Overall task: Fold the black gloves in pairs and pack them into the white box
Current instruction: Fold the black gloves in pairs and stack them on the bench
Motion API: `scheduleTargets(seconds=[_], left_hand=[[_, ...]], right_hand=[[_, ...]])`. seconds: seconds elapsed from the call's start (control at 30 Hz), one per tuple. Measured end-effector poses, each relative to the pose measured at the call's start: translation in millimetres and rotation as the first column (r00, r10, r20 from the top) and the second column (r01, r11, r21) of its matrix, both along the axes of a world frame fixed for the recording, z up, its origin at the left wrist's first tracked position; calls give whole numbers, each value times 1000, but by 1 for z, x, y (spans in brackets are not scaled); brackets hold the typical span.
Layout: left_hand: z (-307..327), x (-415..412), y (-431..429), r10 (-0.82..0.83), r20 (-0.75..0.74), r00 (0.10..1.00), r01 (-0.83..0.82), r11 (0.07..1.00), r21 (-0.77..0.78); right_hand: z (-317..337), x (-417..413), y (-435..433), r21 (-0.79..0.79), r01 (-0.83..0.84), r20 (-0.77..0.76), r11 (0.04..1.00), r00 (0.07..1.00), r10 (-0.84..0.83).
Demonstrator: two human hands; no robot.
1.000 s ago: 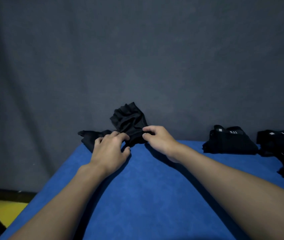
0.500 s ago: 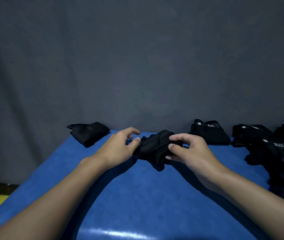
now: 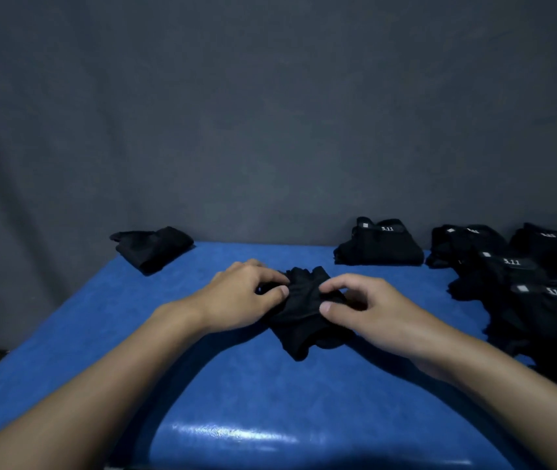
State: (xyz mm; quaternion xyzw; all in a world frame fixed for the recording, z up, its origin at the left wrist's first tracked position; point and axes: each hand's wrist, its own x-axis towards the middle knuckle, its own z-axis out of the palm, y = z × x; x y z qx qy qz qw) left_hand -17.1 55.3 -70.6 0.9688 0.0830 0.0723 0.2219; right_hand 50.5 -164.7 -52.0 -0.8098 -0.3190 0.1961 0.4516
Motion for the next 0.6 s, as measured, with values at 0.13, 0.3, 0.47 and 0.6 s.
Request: scheduleTargets(seconds=[0.13, 0.3, 0.47, 0.6], left_hand=[[-1, -1, -1, 29, -88, 996, -14, 985, 170], [1, 0, -6, 37, -103, 994, -16, 981, 195], [3, -1, -2, 13, 33, 999, -16, 996, 90], [6, -2, 3, -46, 99, 994, 42, 998, 40]], right_hand=[[-6, 2, 0, -160, 2, 139, 987, 990, 20], [-10, 2, -2, -155, 44, 279, 987, 960, 1], [-12, -16, -2, 32, -84, 592, 996, 804, 49], [-20, -26, 7, -103, -132, 669, 986, 725, 167]])
